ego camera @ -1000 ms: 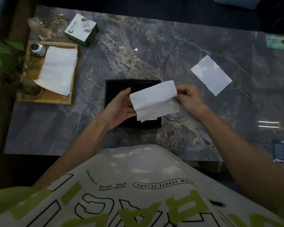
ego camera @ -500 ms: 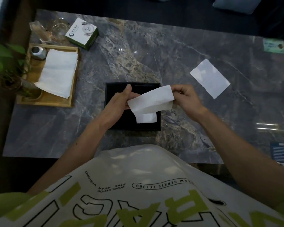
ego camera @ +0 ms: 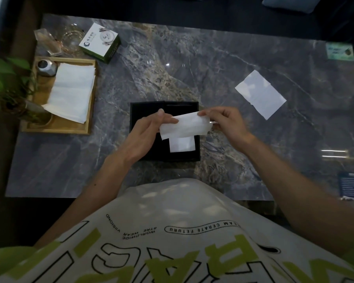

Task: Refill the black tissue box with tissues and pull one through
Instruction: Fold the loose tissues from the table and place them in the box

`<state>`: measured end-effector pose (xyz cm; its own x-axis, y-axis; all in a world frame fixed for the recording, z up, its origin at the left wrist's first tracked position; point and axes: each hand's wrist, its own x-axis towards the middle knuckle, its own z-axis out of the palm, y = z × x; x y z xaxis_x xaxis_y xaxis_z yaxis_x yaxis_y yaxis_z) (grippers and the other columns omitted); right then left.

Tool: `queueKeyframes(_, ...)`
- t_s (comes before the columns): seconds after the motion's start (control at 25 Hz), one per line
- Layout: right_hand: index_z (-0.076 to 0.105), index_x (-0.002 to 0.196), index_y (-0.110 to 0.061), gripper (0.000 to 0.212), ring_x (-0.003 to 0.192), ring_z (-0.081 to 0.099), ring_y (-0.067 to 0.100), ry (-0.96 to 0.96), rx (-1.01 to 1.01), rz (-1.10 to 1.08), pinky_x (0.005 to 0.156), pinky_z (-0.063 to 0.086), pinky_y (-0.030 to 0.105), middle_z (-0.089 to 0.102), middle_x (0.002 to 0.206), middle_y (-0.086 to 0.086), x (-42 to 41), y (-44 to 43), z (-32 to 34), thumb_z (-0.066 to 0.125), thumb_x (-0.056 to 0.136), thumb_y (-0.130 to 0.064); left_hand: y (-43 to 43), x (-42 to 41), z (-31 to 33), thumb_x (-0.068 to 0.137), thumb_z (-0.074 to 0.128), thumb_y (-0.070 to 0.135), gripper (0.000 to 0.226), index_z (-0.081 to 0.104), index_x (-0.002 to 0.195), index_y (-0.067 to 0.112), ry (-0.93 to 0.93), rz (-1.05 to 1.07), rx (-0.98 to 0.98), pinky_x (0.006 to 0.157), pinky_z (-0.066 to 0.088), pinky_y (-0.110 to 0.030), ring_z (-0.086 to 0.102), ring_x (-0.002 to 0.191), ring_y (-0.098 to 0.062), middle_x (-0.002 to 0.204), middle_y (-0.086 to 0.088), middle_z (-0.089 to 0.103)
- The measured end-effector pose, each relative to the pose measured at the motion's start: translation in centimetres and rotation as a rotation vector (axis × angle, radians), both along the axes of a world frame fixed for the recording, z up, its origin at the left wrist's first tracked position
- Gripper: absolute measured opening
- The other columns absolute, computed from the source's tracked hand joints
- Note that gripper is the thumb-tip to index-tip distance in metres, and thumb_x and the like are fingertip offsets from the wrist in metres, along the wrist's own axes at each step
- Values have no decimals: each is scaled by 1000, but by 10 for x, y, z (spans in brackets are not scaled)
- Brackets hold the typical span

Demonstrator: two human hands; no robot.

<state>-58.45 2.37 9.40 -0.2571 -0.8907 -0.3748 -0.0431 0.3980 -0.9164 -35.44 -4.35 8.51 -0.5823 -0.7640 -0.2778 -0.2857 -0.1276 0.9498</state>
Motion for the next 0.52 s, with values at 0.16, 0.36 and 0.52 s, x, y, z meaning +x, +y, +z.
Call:
queueKeyframes(0.16, 75, 84, -19, 26, 83, 62, 13, -4, -23, -37, 72, 47, 31, 73, 87, -8, 2, 0, -2, 54, 96, -10, 0, 1, -3, 95, 28, 62, 54, 75, 98, 34, -12, -13, -35, 110, 40, -44, 57, 118, -5, 121, 10, 65)
queueKeyframes(0.36, 74, 92, -14, 16, 79, 61, 13, 48, -24, 40, 75, 49, 28, 70, 84, 2, 3, 0, 0, 68, 85, -1, 0, -1, -1, 96, 55, 32, 17, 72, 93, 31, -5, 10, -40, 89, 50, -30, 65, 95, -4, 96, 12, 71)
queueKeyframes(0.52, 71, 94, -14, 24, 77, 64, 10, -1, -4, 136, 74, 51, 26, 69, 88, 5, 9, -5, 8, 69, 81, 7, 1, -4, -1, 90, 67, 20, 21, 63, 108, 29, -29, 10, 1, 77, 51, -16, 68, 84, 1, 84, 10, 73)
